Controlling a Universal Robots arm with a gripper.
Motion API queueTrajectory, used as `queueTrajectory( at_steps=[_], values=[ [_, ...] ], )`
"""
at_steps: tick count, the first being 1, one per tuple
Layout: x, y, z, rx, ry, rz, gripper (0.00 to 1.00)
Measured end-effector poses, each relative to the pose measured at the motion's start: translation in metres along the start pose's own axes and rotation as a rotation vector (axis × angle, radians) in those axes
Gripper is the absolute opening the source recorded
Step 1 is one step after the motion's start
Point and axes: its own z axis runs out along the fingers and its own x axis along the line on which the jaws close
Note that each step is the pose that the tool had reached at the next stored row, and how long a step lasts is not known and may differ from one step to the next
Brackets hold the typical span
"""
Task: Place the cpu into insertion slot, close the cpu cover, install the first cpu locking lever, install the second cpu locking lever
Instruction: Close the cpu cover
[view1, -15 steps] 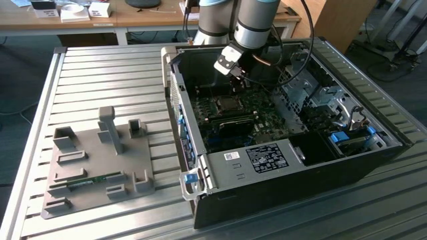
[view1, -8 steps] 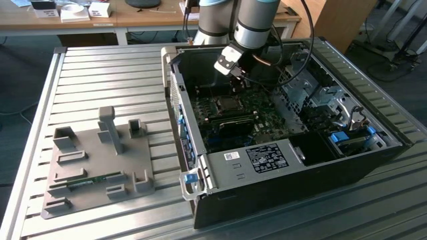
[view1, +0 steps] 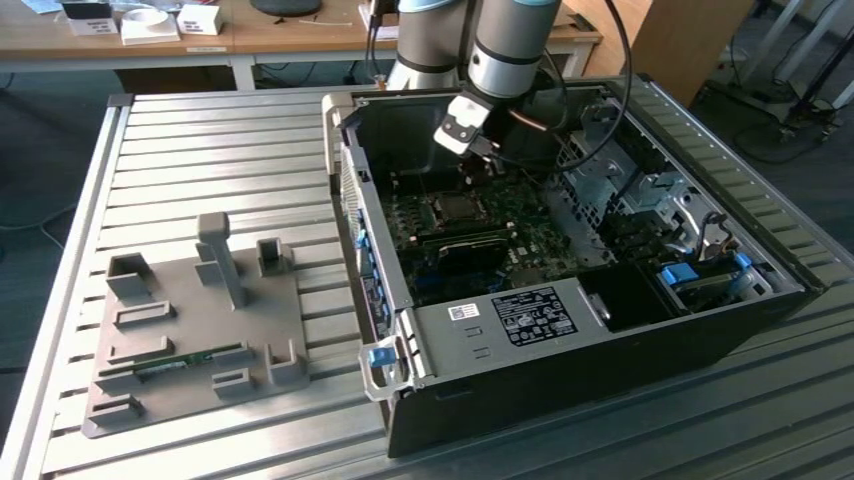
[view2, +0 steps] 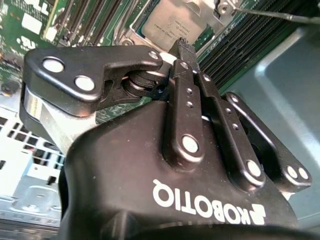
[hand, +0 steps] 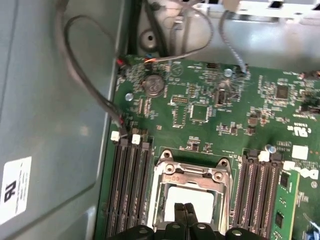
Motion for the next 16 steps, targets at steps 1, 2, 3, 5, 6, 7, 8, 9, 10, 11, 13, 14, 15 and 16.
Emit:
queueTrajectory(
  at_steps=[1, 2, 3, 5, 6, 7, 8, 9, 10, 11, 13, 14, 15, 16],
  values=[
    [0.0, 0.0, 0.0001, 0.0012, 0.0, -0.018, 0.11],
    [0.0, 0.0, 0.0002, 0.0024, -0.0001, -0.036, 0.11],
    [0.0, 0.0, 0.0004, 0.0035, 0.0, -0.054, 0.11],
    [0.0, 0.0, 0.0006, 0.0059, -0.0001, -0.09, 0.11],
    [-0.0001, 0.0, 0.0007, 0.007, -0.0001, -0.108, 0.11],
    [-0.0001, 0.0, 0.0008, 0.0083, -0.0001, -0.127, 0.11],
    [-0.0001, 0.0, 0.0009, 0.0093, -0.0001, -0.145, 0.11],
    [-0.0001, 0.0, 0.0008, 0.0103, -0.0002, -0.158, 0.11],
    [-0.0001, -0.0001, 0.0009, 0.0107, -0.0001, -0.166, 0.11],
    [-0.0001, -0.0002, 0.0009, 0.0111, 0.0, -0.172, 0.11],
    [0.0, -0.0002, 0.0009, 0.0113, 0.0, -0.176, 0.11],
    [0.0, -0.0003, 0.0009, 0.0113, 0.0, -0.175, 0.11],
    [0.0, -0.0003, 0.0009, 0.0114, -0.0001, -0.176, 0.11],
    [0.0, -0.0002, 0.0009, 0.0113, 0.0, -0.176, 0.11]
  ],
)
